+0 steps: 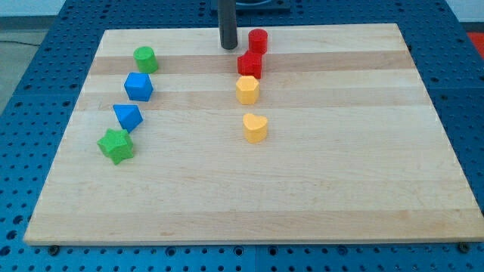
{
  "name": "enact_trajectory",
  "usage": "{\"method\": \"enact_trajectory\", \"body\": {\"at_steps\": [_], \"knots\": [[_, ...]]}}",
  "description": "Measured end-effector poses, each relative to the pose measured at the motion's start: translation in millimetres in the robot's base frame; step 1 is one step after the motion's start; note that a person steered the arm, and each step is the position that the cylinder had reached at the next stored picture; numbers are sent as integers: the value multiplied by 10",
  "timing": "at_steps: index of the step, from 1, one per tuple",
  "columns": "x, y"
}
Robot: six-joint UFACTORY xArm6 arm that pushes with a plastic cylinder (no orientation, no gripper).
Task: Move blue blocks and green star from green circle
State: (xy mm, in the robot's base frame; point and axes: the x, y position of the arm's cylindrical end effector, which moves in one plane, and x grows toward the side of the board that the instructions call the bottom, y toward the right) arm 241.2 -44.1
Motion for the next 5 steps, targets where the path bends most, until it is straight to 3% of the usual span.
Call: {"method": "enact_trajectory", "body": {"at_steps": [2,5], "knots": [[0,-40],[-13,-1217]]}}
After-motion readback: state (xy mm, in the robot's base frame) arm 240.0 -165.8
